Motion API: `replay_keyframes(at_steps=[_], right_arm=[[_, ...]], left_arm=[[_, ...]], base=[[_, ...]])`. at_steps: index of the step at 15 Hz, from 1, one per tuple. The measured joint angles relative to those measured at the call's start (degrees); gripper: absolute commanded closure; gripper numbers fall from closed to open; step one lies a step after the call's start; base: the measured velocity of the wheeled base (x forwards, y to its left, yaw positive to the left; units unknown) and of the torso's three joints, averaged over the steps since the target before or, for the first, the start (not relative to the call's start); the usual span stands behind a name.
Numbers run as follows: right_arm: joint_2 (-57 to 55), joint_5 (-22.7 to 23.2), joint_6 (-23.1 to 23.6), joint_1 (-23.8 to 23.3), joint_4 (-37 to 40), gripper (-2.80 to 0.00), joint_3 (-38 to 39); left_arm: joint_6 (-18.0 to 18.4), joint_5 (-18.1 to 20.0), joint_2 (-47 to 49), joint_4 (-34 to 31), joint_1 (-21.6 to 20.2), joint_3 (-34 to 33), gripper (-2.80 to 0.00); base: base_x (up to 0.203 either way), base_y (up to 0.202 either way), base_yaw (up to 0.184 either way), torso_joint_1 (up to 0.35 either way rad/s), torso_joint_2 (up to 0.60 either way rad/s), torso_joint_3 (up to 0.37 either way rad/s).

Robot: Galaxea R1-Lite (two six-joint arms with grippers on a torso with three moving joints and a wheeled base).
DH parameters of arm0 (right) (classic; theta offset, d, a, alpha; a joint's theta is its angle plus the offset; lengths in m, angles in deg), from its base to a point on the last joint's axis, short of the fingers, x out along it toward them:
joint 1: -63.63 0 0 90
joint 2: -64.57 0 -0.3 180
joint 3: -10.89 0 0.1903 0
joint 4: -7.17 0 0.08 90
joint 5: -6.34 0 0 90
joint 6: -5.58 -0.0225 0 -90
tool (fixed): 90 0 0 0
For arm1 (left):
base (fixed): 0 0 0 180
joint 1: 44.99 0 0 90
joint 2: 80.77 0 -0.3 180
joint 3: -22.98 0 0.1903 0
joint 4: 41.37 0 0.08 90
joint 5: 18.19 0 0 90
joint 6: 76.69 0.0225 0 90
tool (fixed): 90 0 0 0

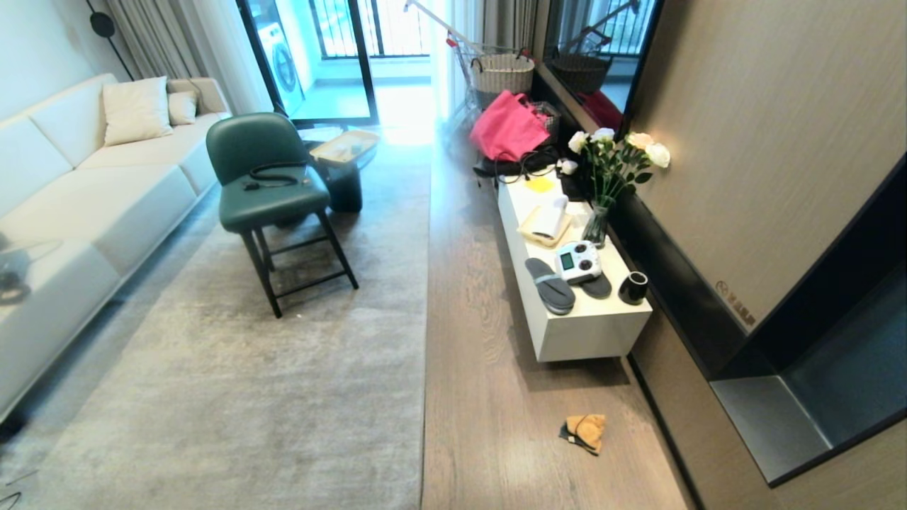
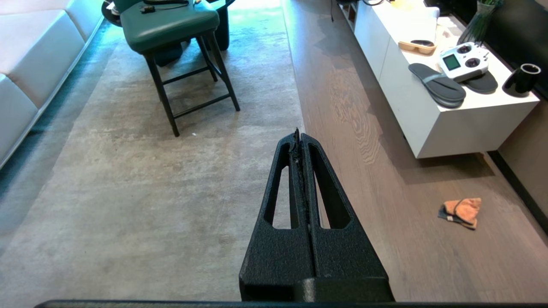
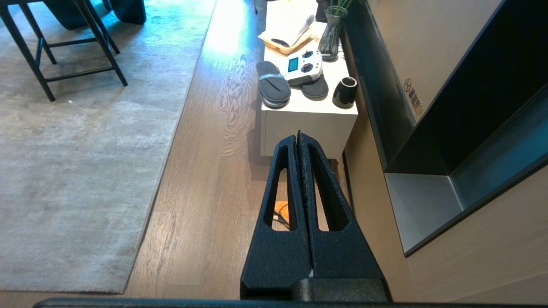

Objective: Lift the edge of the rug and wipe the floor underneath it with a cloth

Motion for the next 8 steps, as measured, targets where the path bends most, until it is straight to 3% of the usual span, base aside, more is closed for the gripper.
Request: replay_keyframes(at_steps=[8], right_arm=[[0.00, 0.00, -0.02, 0.00, 0.00, 0.00, 0.00]], left_arm=[[0.02, 0.00, 0.00, -0.01, -0.04, 0.00, 0.00]], base=[[0.000, 0.000, 0.000, 0.000, 0.00, 0.000]])
